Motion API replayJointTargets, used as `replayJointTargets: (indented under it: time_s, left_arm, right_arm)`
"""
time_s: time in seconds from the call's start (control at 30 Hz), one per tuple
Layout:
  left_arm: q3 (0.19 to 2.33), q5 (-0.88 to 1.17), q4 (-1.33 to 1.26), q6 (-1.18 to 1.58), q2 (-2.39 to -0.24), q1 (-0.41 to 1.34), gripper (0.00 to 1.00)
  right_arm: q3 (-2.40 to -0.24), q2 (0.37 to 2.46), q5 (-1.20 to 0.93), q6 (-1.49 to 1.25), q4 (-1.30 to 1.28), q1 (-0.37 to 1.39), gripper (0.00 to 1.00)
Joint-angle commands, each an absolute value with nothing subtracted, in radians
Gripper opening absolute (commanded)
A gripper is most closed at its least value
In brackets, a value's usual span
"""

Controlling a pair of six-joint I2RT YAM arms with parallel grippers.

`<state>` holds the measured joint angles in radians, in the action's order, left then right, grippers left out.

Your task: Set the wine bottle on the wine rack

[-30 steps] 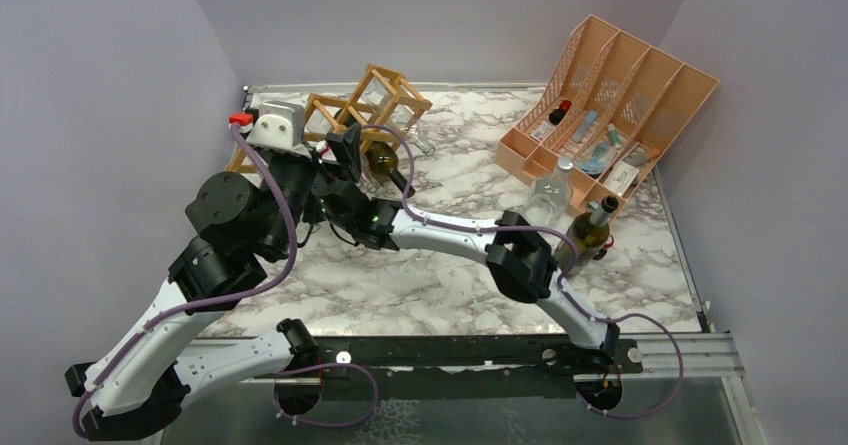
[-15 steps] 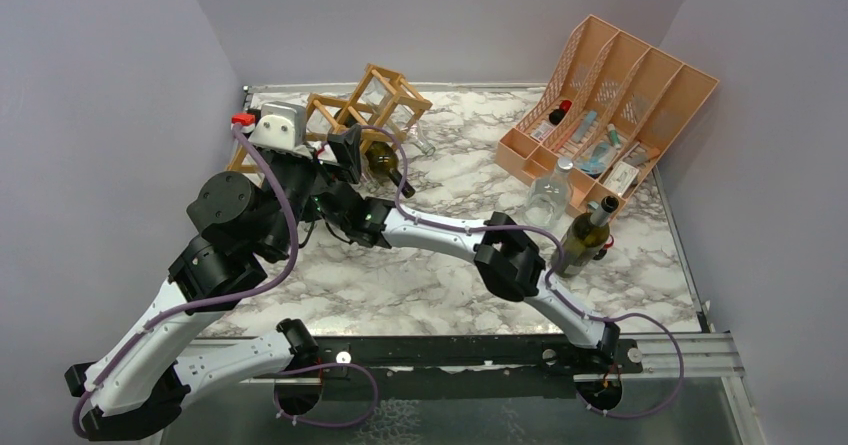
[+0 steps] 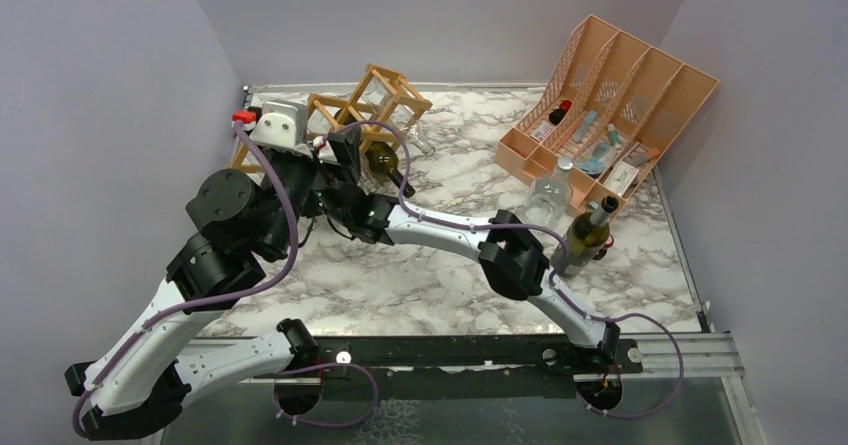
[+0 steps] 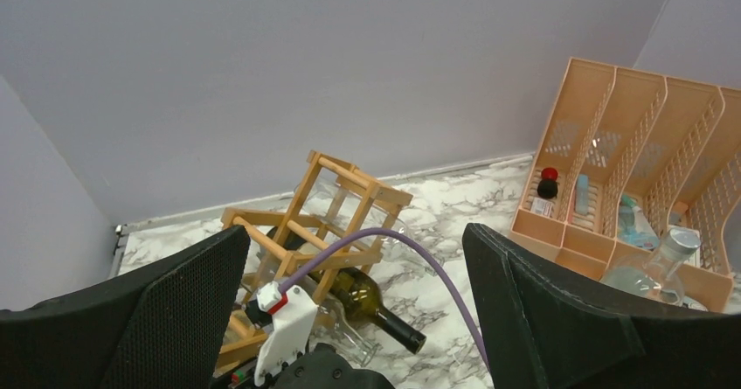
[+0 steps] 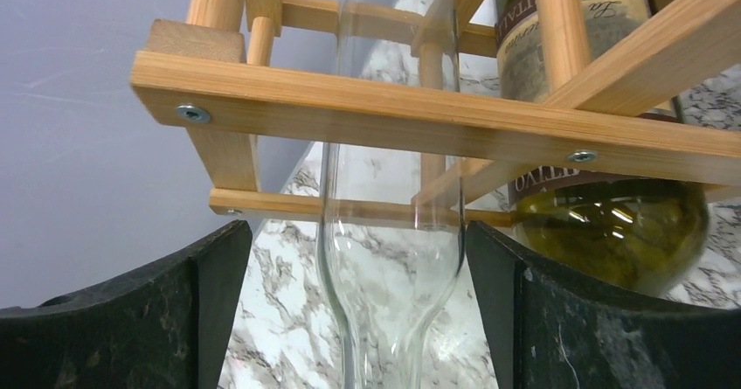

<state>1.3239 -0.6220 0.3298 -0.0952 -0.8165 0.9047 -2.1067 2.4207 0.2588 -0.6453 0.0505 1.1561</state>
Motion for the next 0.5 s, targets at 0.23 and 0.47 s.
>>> replayJointTargets:
  time_s: [0.23, 0.47]
  left_arm:
    - [1.436, -0.637, 0.323, -0.12, -0.806, 0.905, 0.99]
    - [1.418, -0.621, 0.321, -0.097, -0.791, 0.905, 0.99]
  right_arm:
    - [-1.897, 2.163, 0.279, -0.565, 0.157, 1.149, 0.95]
    - [-1.595, 1.913, 0.37, -0.467, 0.222, 1.148, 0.94]
